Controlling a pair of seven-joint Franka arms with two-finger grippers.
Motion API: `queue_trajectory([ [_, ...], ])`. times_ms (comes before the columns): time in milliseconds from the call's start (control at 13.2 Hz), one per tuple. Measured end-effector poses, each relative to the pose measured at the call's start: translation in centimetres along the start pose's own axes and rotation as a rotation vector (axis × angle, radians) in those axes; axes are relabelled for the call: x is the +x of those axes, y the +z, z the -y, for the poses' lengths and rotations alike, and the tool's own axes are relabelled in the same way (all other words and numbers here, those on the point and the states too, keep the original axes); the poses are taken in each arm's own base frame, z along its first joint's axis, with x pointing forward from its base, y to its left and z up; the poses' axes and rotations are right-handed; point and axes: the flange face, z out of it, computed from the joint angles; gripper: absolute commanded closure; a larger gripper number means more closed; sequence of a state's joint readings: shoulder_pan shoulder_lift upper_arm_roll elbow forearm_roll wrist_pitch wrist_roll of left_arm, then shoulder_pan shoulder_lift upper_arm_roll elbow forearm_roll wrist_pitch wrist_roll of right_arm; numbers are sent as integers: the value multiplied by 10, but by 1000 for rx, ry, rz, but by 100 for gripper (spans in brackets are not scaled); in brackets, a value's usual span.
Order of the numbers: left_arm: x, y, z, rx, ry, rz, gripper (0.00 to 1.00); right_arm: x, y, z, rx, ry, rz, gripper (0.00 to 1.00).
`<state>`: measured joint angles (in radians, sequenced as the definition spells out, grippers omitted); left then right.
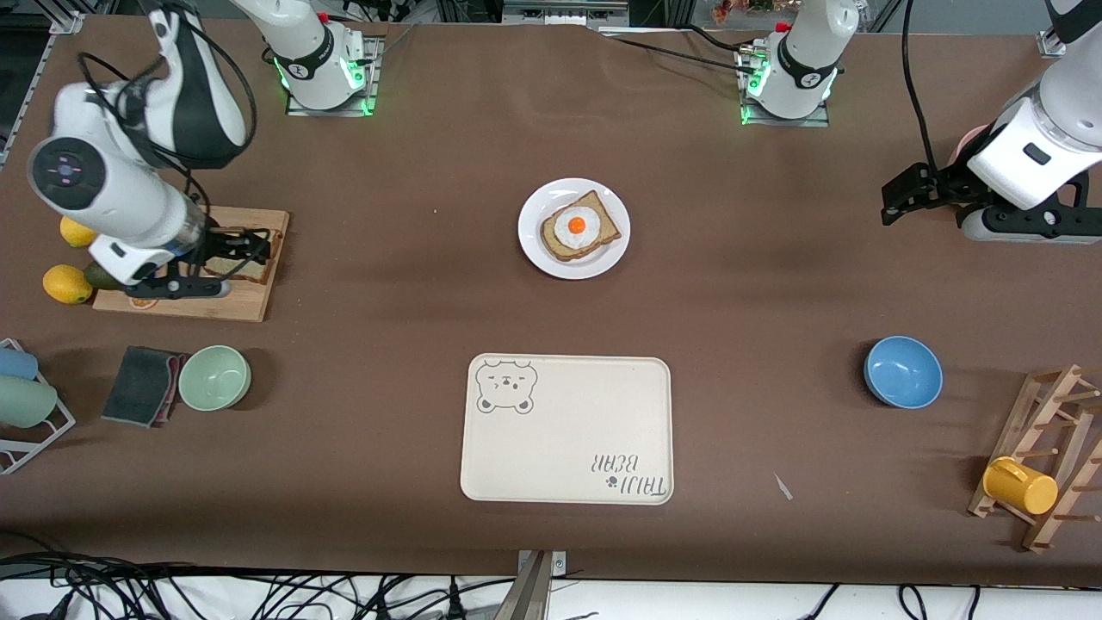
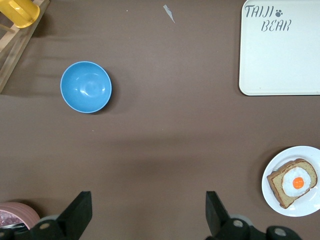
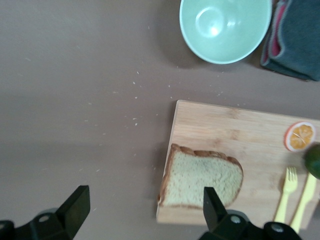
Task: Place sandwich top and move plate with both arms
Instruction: 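Reach the right gripper down to the bread slice on the cutting board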
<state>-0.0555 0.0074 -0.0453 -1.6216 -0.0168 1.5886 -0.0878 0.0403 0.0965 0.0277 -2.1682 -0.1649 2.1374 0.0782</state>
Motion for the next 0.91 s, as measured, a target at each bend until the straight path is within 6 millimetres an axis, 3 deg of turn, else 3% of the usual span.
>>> queue_trajectory([
  [228,0,0,0,0,0,0,0,-17,61,8,-26,37,38,0],
  [607,0,0,0,0,-1,0,0,-18,138,18,-122,145,113,0],
  [759,0,0,0,0,-1,0,0,-21,158,20,-130,172,146,2],
  [910,0,0,0,0,-1,0,0,-22,163,16,-139,176,155,10],
])
